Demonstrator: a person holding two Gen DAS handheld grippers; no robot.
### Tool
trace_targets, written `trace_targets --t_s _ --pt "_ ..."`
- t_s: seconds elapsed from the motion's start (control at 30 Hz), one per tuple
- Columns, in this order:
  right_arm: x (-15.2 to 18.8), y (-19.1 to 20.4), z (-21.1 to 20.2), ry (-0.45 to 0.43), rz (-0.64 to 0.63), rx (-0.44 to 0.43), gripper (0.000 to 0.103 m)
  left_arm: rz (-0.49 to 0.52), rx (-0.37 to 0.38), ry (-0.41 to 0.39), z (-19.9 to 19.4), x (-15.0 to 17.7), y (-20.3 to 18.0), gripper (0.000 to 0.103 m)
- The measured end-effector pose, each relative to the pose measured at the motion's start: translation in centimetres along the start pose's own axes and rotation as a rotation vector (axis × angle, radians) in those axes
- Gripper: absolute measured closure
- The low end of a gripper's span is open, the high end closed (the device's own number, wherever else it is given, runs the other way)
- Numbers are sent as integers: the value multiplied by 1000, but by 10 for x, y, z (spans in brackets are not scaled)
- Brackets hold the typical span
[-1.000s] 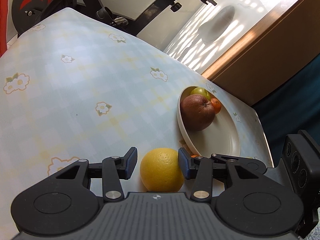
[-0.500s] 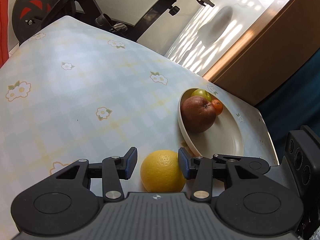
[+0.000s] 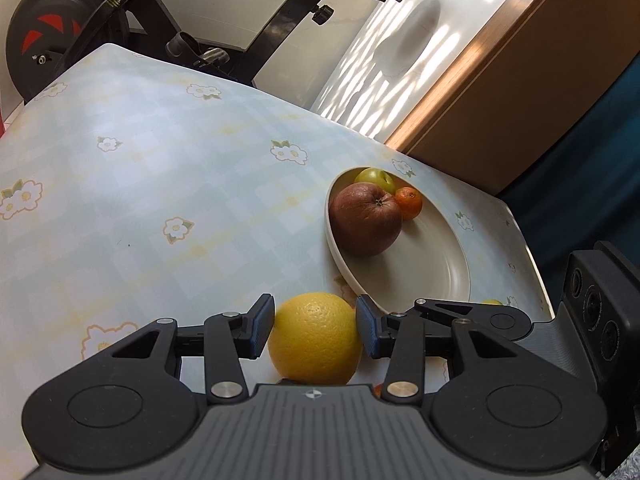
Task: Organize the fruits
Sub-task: 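Carry the yellow citrus with both tools onto the plate beside the apples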
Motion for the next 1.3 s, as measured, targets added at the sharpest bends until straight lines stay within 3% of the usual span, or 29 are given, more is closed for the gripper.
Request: trace_targets --t_s 0.4,0.7,1.03,1.3 --pt "-21 -36 -60 -148 54 27 50 124 37 -31 -2 -29 -68 56" --pt "-23 -101 -100 -196 107 115 50 209 102 16 45 -41 -124 55" --pt "-10 -162 -75 -127 179 170 50 207 89 109 110 -40 -130 55" --pt "-14 -174 -41 -72 163 187 50 165 51 139 134 -47 -111 56"
Point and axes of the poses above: each gripper's, at about its wrist camera, not at the fingertips, and z roughly the way its jaws point, y to its left, x to its underside, the point moved 4 cm from there along z, roughly the way its jaws point, and after that the axes turned 9 degrees about -y, right-handed, at the moved point
